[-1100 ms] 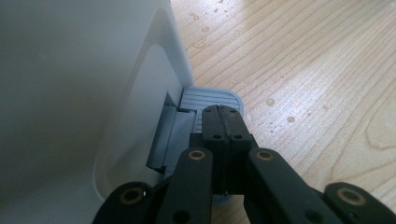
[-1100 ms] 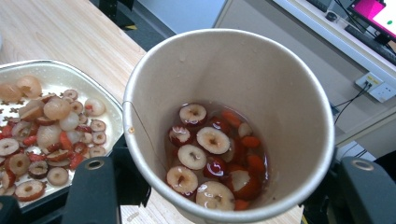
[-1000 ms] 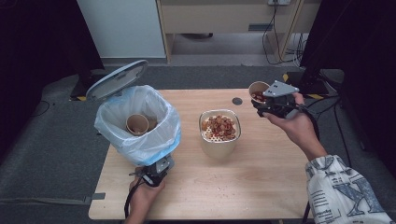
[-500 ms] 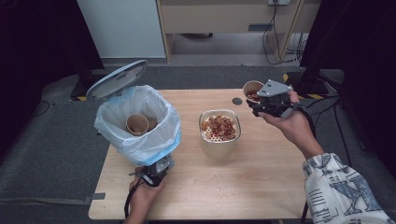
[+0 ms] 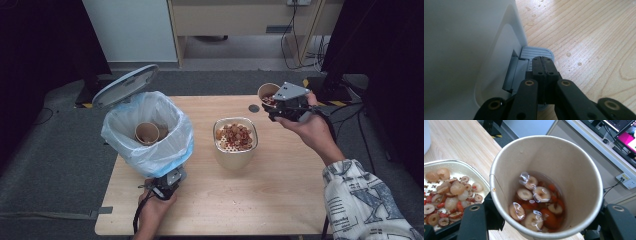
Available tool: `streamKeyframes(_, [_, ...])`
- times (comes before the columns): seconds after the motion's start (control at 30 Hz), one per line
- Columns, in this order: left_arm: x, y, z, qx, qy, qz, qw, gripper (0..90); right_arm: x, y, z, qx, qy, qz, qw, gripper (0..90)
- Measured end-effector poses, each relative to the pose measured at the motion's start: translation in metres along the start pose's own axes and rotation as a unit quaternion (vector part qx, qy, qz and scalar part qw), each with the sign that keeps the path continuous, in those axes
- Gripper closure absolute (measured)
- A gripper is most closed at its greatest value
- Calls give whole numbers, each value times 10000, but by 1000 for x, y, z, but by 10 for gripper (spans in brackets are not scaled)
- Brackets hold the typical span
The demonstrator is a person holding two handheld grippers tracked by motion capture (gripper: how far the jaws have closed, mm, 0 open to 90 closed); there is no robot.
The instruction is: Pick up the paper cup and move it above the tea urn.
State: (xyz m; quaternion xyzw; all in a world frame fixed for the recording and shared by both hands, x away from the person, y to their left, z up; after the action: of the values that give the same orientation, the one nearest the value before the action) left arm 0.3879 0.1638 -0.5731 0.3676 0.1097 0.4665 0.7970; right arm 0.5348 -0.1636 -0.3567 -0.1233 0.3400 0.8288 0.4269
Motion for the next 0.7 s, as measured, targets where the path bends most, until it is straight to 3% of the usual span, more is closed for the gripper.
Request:
streamKeyframes(0.33, [0, 0, 0, 9, -12, 9, 10000, 890, -6, -9, 9, -230, 245, 103, 9994, 358])
streamKeyframes(0.7, [-1, 0, 0, 4, -31, 55, 10000, 891, -12, -10, 10, -333, 254, 148, 9990, 357])
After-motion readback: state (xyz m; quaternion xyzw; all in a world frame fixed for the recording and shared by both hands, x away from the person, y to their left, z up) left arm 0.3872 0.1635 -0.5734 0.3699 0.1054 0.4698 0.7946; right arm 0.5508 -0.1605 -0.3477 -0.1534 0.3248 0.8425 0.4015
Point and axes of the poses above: each handheld gripper's, and its own axes: y roughly backward along the jaws, z roughly out of its top, x roughly to its left, the point moved 8 cm from there along -y, roughly forward along the jaws, and after that the axes turned 3 degrees about y, right-handed, at the moved point
